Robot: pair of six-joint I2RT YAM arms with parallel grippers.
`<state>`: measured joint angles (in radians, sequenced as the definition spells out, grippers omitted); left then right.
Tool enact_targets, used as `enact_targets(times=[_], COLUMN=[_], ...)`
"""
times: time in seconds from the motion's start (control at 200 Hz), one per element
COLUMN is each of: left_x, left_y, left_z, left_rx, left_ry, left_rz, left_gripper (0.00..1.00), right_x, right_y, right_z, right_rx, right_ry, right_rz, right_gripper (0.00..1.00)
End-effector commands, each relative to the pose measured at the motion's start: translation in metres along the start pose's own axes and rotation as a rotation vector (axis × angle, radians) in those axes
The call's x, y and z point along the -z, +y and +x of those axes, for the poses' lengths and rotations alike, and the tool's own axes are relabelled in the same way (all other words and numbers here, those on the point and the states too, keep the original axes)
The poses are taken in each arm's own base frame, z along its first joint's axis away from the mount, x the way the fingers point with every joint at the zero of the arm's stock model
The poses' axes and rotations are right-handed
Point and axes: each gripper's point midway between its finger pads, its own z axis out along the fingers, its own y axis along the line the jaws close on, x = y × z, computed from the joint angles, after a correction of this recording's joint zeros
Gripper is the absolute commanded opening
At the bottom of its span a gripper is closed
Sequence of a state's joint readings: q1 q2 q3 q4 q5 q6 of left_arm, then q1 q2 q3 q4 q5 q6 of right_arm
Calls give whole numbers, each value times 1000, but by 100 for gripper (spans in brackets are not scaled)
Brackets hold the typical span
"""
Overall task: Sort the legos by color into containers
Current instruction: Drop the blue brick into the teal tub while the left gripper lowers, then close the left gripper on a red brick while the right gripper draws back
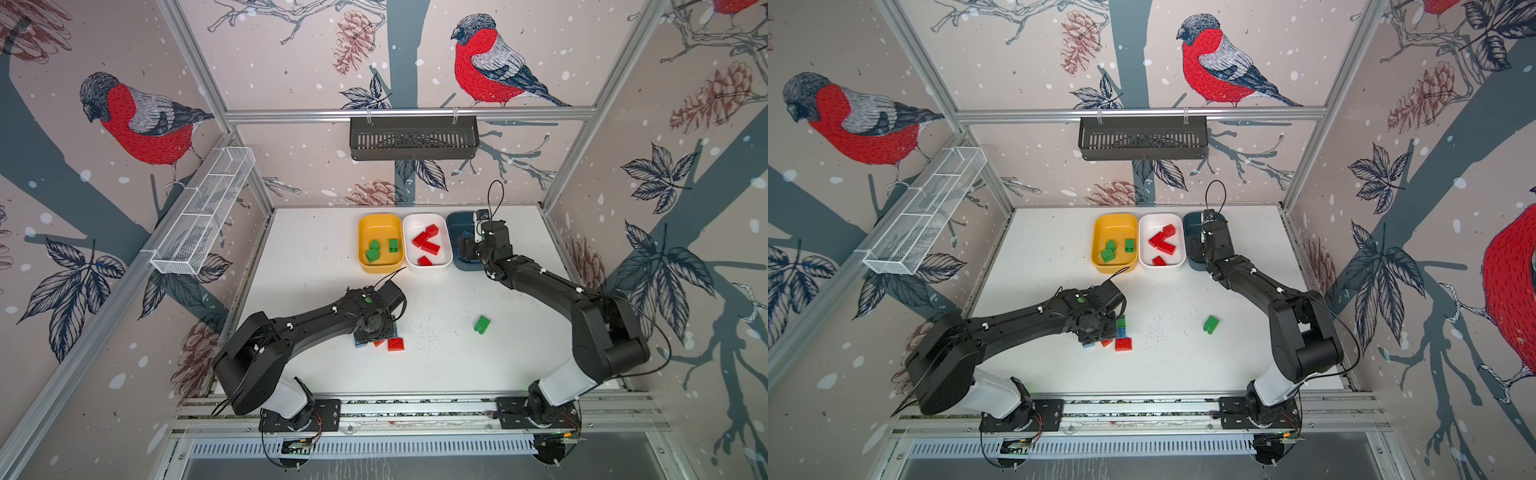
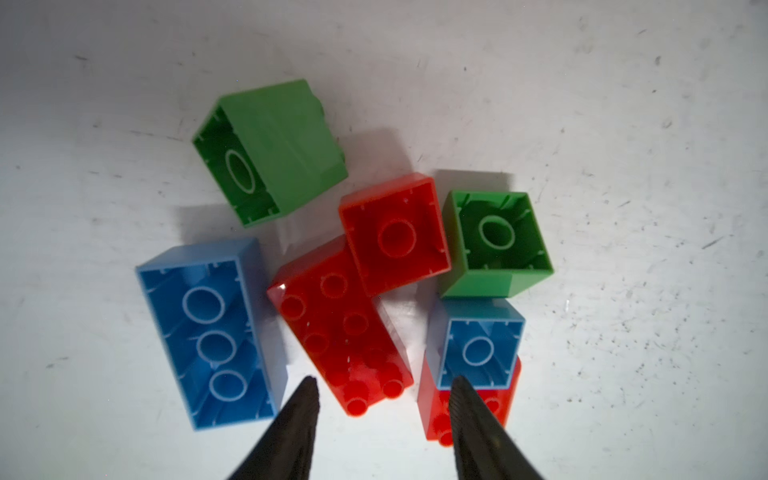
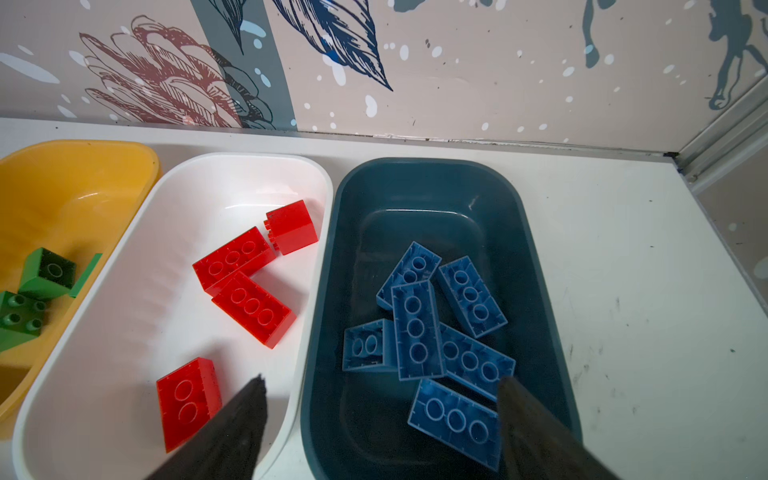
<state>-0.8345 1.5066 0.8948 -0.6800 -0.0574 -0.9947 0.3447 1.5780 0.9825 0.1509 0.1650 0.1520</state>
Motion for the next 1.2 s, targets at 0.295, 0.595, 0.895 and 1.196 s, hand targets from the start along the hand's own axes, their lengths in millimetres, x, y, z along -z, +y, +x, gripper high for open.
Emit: enact_targets(times=[0.295,0.595,0.895,1.196], left_x=[-12,-29,-28,-29], left_y=[11,13,0,-54], left_z=[-1,3,-7,-18], left_rx=[12,1,-54,-229], left_ry=[-8,2,-37,-50], left_rz=[-73,-78,-42,79], left_gripper=[48,40,23,18], right_x=[36,52,70,81], right_y=[-22,-33,-52,-63], right_z=[-13,-10,-8,-7], right_rx=[-36,-127,-260,-311], right_ry=[-109,-132,-158,-194], right_rz=[81,100,108,142], right_gripper=[99,99,99,100])
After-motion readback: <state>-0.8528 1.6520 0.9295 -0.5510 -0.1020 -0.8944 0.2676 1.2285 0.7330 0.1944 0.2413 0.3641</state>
